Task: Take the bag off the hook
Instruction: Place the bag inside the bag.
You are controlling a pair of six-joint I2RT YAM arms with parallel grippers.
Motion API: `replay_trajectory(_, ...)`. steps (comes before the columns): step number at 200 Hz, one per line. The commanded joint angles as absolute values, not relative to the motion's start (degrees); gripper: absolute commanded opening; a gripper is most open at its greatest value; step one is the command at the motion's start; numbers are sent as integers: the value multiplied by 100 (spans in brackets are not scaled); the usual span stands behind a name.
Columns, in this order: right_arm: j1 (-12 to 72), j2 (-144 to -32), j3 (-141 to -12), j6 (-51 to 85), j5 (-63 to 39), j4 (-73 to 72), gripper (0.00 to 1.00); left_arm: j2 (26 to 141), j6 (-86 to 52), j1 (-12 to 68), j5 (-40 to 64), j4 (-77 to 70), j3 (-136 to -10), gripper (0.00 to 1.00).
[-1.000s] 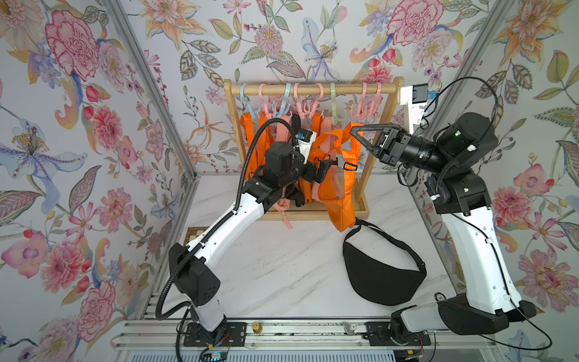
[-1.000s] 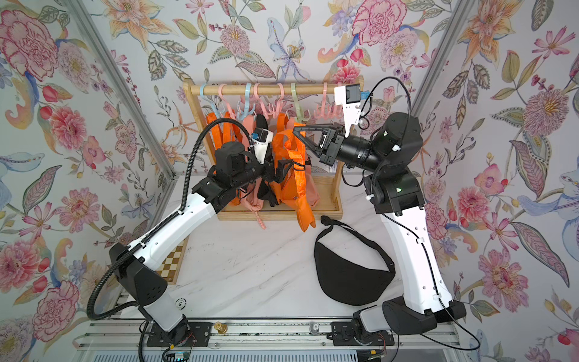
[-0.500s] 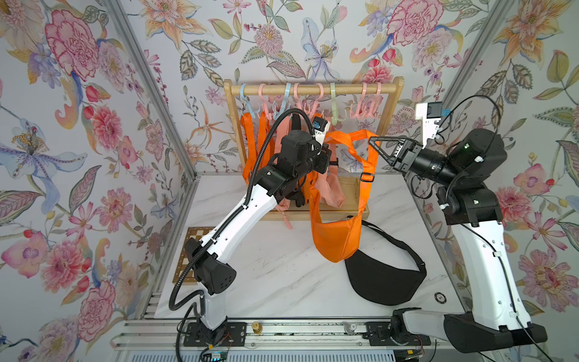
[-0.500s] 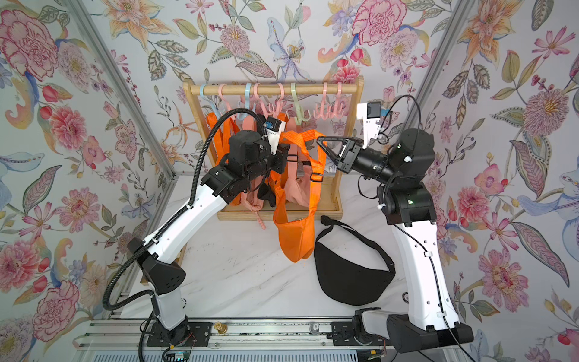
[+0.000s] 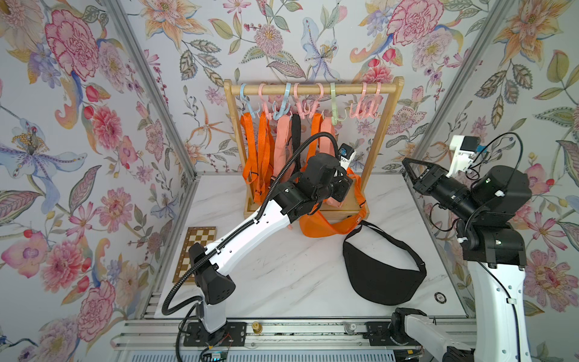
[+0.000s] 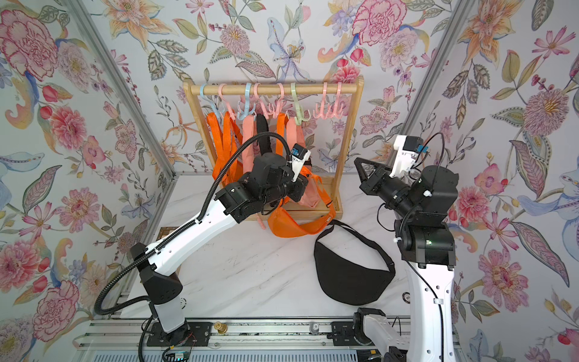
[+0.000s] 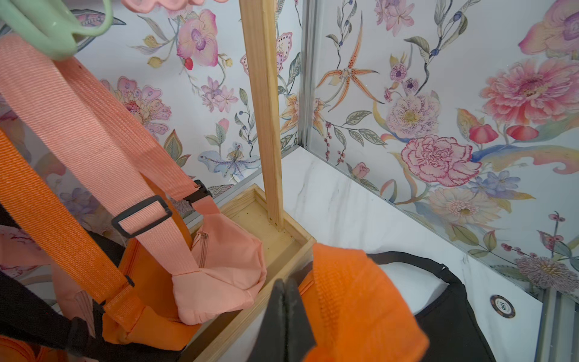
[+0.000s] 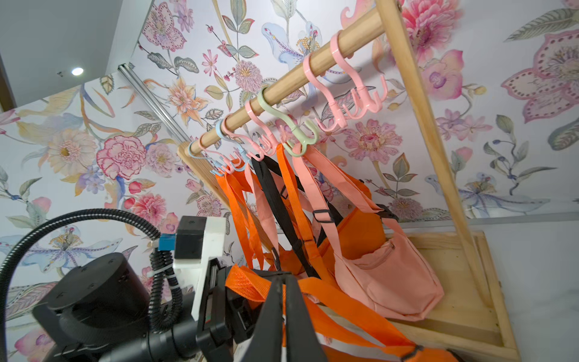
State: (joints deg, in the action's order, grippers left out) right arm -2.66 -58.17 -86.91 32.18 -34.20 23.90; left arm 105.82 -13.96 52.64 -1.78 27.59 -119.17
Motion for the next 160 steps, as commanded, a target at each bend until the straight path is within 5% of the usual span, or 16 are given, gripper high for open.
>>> replay_trajectory(1,33,-5689,-8394,2538,-3196,2819,14,10821,-1479,5307,-193,2919,-12535,0)
replay_trajectory(12,411,-5568,-8169,2175,-2755,3084,31,11010,-1468,5348,-232,3113,-12970,0)
replay_trajectory(24,859,-5436,-7893,1883,-2146,3415,61,11210,-1459,5368,-249,3306,-13420,0)
replay_trajectory(37,1265,-5290,-7474,1805,-1588,3592,77,11321,-1477,5371,-281,3456,-13799,0)
replay_trajectory(48,1511,-5185,-7089,1851,-1246,3679,100,11347,-1492,5383,-288,3545,-13988,0)
replay_trajectory(107,1726,-4593,-5882,2129,-167,3669,99,11015,-1547,5457,-296,3519,-13976,0)
replay_trajectory(160,1721,-4807,-5104,2494,-307,2919,98,10844,-1541,5484,-220,3389,-14082,1)
